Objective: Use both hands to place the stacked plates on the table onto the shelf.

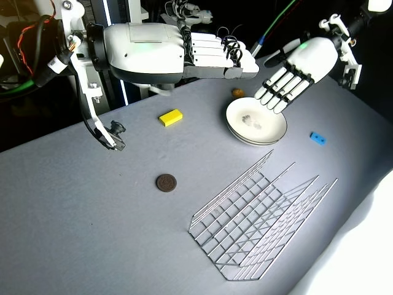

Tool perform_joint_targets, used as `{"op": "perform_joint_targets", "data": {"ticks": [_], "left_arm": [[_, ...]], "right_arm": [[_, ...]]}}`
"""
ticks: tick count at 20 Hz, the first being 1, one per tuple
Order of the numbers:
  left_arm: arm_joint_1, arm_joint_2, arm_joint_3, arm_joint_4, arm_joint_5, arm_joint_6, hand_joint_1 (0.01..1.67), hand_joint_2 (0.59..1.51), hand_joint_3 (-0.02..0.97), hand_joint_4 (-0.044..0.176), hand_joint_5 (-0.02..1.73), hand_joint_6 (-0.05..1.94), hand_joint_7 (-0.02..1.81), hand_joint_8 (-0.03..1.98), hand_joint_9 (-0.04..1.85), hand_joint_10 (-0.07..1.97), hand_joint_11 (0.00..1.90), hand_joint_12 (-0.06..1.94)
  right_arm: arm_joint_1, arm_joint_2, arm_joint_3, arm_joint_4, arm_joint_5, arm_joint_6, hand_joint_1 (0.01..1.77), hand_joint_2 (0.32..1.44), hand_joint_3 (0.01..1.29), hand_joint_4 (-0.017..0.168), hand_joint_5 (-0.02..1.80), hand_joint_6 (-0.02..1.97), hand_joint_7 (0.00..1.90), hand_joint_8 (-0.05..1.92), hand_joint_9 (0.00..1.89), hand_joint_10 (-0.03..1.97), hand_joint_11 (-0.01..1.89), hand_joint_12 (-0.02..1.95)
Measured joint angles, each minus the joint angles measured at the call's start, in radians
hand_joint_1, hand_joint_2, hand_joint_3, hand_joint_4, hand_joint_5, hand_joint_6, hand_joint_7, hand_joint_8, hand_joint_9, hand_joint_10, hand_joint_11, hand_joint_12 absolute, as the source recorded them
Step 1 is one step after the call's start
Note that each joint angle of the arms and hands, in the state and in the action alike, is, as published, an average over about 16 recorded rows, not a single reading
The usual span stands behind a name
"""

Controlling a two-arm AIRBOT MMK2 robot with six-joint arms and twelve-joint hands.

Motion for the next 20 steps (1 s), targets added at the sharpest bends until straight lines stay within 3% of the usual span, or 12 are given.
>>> {"op": "perform_joint_targets", "data": {"ticks": [7, 20], "left_arm": [[0.136, -0.042, 0.092, -0.036, -0.019, 0.085, 0.02, 1.100, 0.012, 0.006, 0.02, -0.01, 0.02, -0.01, 0.01, 0.00, 0.01, -0.01], [0.283, -0.101, 0.209, -0.092, -0.032, 0.137, 0.02, 1.096, 0.012, 0.006, 0.02, -0.01, 0.02, -0.01, 0.02, 0.00, 0.01, -0.01]], "right_arm": [[0.000, -0.034, 0.006, 0.002, -0.042, -0.044, 1.13, 0.90, 0.02, 0.000, 0.01, 0.02, 0.02, 0.01, 0.01, 0.01, 0.02, -0.01], [0.035, -0.152, 0.053, 0.002, -0.121, -0.054, 1.18, 0.94, 0.02, 0.000, 0.01, 0.02, 0.02, 0.01, 0.01, 0.01, 0.02, -0.01]]}}
